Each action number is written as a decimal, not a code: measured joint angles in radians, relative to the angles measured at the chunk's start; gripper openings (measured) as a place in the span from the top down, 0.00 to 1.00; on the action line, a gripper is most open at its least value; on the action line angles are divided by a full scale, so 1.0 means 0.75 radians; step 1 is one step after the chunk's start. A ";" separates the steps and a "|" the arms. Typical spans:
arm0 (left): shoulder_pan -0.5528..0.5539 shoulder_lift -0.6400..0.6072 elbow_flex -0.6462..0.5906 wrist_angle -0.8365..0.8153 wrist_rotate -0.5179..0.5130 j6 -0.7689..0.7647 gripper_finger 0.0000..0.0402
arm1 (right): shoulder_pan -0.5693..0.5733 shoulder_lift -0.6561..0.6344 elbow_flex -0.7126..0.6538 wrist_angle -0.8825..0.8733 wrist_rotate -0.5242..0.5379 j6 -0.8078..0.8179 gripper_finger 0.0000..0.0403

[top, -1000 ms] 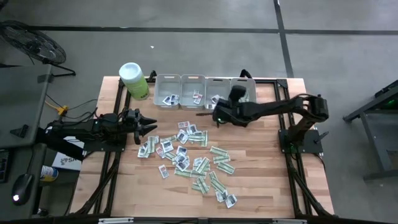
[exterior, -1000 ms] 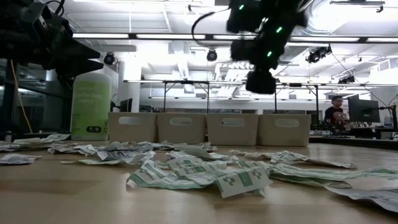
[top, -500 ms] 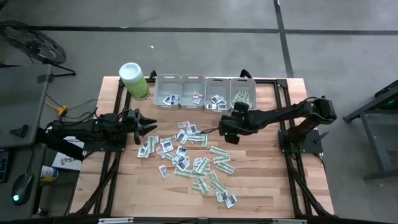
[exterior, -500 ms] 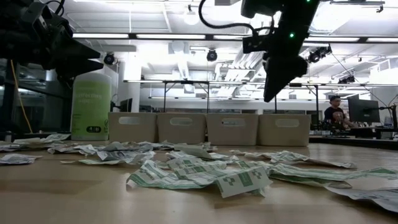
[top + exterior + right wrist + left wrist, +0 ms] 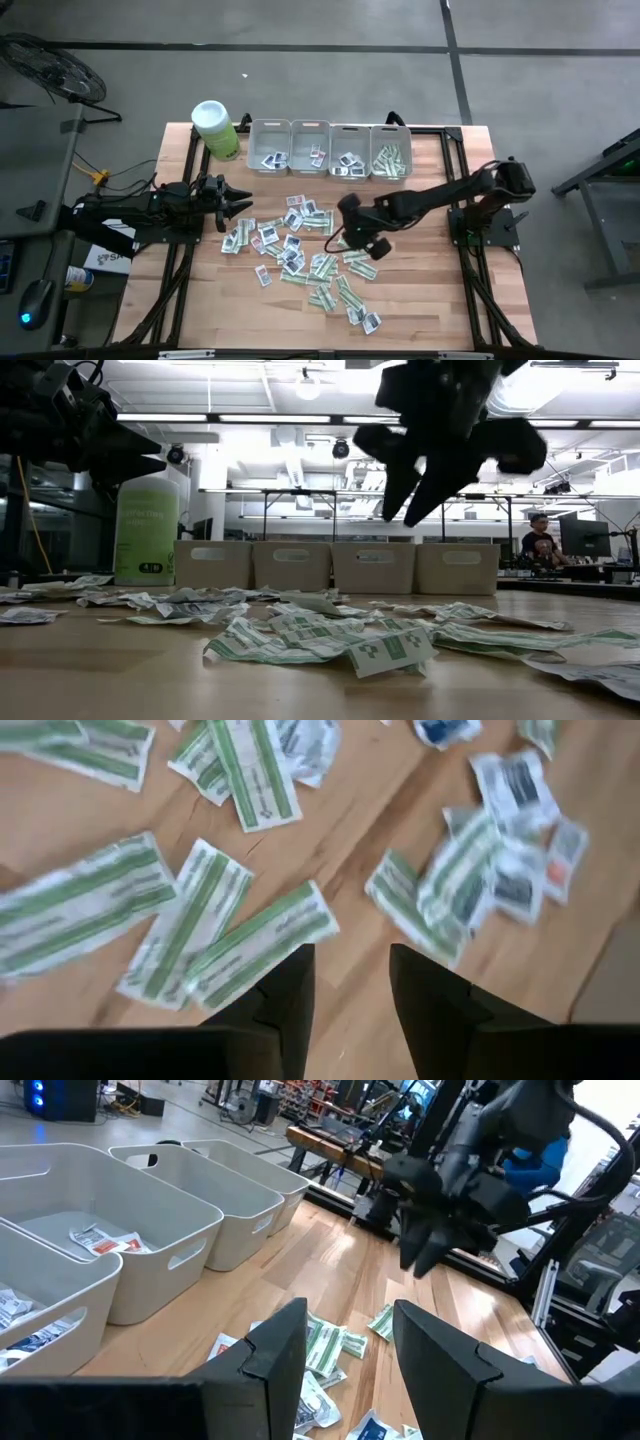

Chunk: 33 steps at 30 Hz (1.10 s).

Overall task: Pick & Place First Aid Supplies
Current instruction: Put the bandage into the right gray bin

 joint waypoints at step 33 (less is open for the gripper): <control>0.000 0.000 0.000 0.000 0.000 0.000 0.63 | -0.124 0.253 0.003 0.201 -0.213 -0.480 0.69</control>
